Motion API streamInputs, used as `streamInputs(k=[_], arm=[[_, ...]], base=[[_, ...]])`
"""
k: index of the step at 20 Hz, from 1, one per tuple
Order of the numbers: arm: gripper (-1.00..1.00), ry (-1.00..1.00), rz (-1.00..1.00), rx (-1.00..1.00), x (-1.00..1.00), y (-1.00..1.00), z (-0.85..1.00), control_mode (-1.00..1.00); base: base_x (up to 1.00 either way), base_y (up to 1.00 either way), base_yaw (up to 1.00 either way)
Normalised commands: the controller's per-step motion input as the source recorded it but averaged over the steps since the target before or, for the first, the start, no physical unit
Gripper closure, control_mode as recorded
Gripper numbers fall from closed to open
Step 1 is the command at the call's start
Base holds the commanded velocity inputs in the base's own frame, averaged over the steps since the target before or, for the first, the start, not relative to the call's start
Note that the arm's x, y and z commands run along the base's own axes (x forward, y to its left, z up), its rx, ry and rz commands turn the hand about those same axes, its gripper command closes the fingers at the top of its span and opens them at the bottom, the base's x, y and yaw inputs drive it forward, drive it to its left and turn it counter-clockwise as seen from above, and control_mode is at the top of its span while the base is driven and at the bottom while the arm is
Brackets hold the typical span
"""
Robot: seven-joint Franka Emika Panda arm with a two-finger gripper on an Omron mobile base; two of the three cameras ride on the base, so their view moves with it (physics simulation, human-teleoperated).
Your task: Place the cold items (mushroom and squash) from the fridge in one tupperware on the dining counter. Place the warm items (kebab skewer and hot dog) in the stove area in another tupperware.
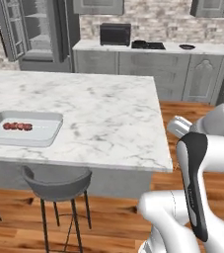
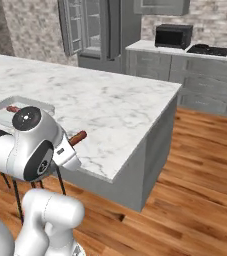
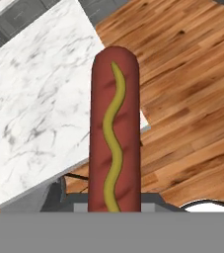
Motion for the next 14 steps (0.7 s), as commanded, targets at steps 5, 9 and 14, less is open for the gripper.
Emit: streamInputs(k=[5,9,14], arm=[[1.0,0.0,0.0,0.0,0.0,0.0,0.0,1.0],[1.0,0.0,0.0,0.0,0.0,0.0,0.0,1.0],[1.0,0.0,0.0,0.0,0.0,0.0,0.0,1.0]], base=[[-0.07,1.0,-0.17],[-0.11,1.0,-0.2],[-0.01,1.0,-0.19]])
